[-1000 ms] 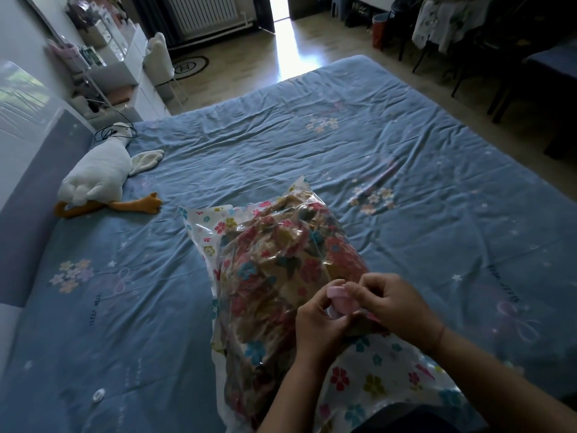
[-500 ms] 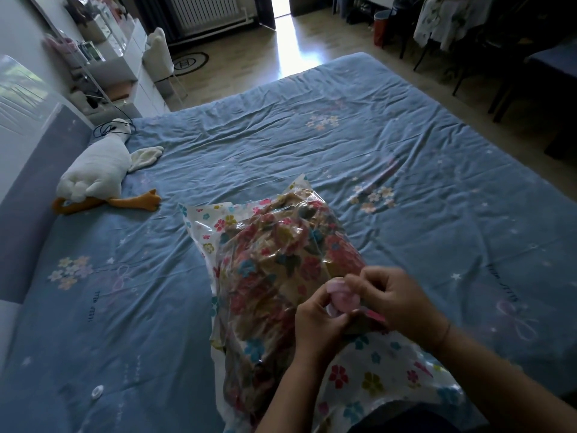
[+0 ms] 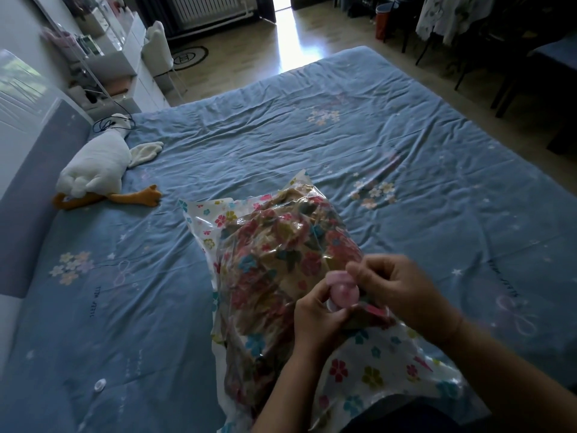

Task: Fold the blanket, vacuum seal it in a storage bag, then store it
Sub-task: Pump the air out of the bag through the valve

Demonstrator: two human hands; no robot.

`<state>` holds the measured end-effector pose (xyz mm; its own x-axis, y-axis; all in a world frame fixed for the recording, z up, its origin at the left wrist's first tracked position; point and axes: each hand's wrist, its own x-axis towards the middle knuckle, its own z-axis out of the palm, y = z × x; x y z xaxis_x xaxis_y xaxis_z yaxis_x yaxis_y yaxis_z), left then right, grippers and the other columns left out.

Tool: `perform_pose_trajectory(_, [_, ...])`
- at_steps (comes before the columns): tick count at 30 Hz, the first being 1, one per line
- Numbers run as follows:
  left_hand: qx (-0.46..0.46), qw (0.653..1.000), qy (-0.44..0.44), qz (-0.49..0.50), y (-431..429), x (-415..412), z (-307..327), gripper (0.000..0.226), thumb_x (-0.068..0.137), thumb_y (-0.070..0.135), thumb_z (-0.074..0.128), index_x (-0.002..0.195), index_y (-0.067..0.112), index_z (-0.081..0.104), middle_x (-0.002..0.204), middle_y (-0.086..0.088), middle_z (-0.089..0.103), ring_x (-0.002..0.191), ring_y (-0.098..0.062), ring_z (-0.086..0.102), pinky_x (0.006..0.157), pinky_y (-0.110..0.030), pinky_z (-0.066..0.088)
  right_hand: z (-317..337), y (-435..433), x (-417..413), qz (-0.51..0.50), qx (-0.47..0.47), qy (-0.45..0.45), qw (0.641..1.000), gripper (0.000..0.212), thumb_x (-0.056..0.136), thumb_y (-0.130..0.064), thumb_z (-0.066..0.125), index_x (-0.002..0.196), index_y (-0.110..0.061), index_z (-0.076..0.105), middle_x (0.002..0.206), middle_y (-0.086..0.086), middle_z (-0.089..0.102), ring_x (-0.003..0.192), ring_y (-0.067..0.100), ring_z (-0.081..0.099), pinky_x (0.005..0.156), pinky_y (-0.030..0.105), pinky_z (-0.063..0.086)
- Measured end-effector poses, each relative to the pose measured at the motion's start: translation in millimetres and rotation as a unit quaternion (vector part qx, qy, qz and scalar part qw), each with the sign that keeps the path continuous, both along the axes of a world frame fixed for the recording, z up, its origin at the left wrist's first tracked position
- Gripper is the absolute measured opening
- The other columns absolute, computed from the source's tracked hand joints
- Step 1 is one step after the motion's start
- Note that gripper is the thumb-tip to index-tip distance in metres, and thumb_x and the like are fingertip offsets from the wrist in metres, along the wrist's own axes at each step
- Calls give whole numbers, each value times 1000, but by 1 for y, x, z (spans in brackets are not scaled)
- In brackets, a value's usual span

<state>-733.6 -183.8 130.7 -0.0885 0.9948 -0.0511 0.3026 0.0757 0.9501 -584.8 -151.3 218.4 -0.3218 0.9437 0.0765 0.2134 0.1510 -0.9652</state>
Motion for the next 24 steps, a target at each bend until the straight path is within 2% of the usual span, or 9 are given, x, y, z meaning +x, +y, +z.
perform_pose_trajectory(3, [-8,1000,-7,4,2,-3,1,48,67,41,85,111,26,70,102,13,73,95,-4,68,85,-33,57,41,2,-1,22,28,117,992,48,85,-34,61,55,0,48,49,-5,41,46,5,37,46,16,33])
perform_pose_trajectory(5, [-9,1000,4,0,3,-1,2,48,68,43,84,111,26,70,102,12,73,96,-6,69,85,-37,57,33,2,-1,16,33,124,992,47,86,-33,60,56,0,46,49,-4,42,46,8,36,46,18,33])
perform_pose_trajectory(8, [-1,1000,-1,8,1,1,0,41,71,28,86,109,23,71,99,11,74,94,-6,70,83,-36,58,-16,2,-3,-9,-10,-6,1000,63,81,-60,58,59,-1,51,50,-1,44,46,12,40,48,28,35])
perform_pose_trajectory(10, [1,1000,3,15,0,1,-5,47,70,19,86,114,22,70,104,11,73,98,-4,69,86,-33,57,-44,3,-1,-17,-36,-98,994,55,81,-60,59,55,-12,50,48,-6,42,46,4,39,49,26,34])
perform_pose_trajectory(12, [4,1000,-1,16,0,-2,-4,46,70,17,86,113,21,70,103,12,74,97,-2,68,85,-27,57,-42,6,-1,-16,-23,-109,994,51,84,-52,61,54,-13,51,48,-7,44,46,4,40,49,24,34])
perform_pose_trajectory(15, [4,1000,0,8,3,-5,-1,37,68,28,87,101,25,72,93,16,74,87,1,68,76,-19,54,3,8,-5,5,16,-7,1000,56,79,-51,60,58,0,53,50,1,48,47,9,43,46,24,36])
perform_pose_trajectory(19, [-6,1000,4,4,5,-6,-2,49,66,39,86,110,25,70,101,15,73,94,-1,68,83,-26,56,23,8,-3,11,21,97,995,47,86,-33,61,57,1,48,49,-3,42,45,7,38,46,18,33])
perform_pose_trajectory(22, [6,1000,0,8,4,-1,-1,37,68,23,87,101,29,72,94,18,74,89,0,69,77,-18,54,-16,6,-4,-6,-13,-14,1000,57,82,-55,59,57,-4,51,49,-5,44,46,5,41,47,21,34])
perform_pose_trajectory(24, [7,1000,-13,11,2,0,-3,44,69,15,86,106,33,70,100,17,73,96,-2,69,83,-22,55,-41,4,-3,-14,-34,-92,995,52,80,-60,60,54,-16,49,48,-6,43,47,3,40,49,24,33])
